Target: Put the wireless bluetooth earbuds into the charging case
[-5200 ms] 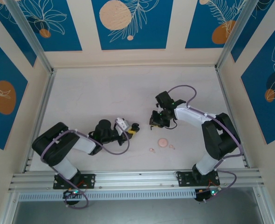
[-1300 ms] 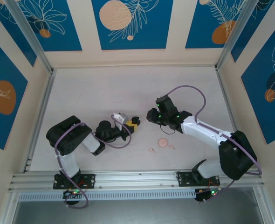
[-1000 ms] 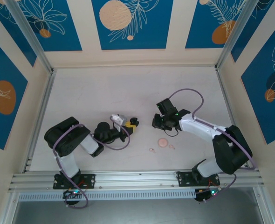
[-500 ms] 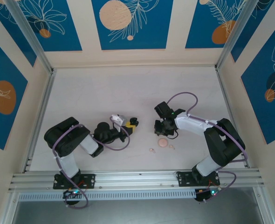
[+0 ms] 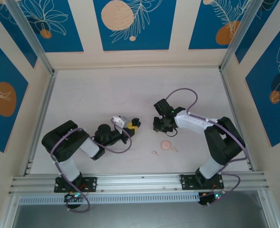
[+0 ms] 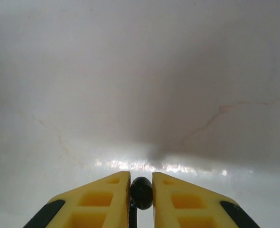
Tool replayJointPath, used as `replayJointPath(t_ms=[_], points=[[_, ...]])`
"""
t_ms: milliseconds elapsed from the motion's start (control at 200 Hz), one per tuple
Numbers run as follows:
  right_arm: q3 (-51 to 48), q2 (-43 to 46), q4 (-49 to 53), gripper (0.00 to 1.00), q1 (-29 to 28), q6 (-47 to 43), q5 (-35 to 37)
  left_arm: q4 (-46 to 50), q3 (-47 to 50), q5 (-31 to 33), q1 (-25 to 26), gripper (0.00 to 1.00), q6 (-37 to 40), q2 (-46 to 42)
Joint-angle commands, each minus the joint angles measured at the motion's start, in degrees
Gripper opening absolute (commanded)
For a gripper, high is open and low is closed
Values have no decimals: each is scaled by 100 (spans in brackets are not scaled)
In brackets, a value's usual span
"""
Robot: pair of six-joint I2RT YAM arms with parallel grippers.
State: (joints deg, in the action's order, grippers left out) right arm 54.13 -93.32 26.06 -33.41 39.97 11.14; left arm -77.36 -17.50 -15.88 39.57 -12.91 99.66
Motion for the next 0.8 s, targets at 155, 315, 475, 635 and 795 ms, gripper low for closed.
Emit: replayJointPath(t_ms=[155, 315, 475, 635, 795], points=[[175, -233, 126, 22, -114, -189, -39, 159, 45, 98, 59, 8, 221, -251], [244, -155, 407, 32, -157, -200, -77, 170, 35, 76, 59, 8, 240, -245], [723, 96, 1275, 35, -88, -168, -117, 194, 44, 60, 58, 8, 237, -278], [1338, 244, 2378, 36, 301, 54, -700, 233, 62, 50, 55, 8, 258, -315], [1790, -5, 2916, 36, 493, -36, -1152, 254, 61, 23, 59, 8, 262, -319]])
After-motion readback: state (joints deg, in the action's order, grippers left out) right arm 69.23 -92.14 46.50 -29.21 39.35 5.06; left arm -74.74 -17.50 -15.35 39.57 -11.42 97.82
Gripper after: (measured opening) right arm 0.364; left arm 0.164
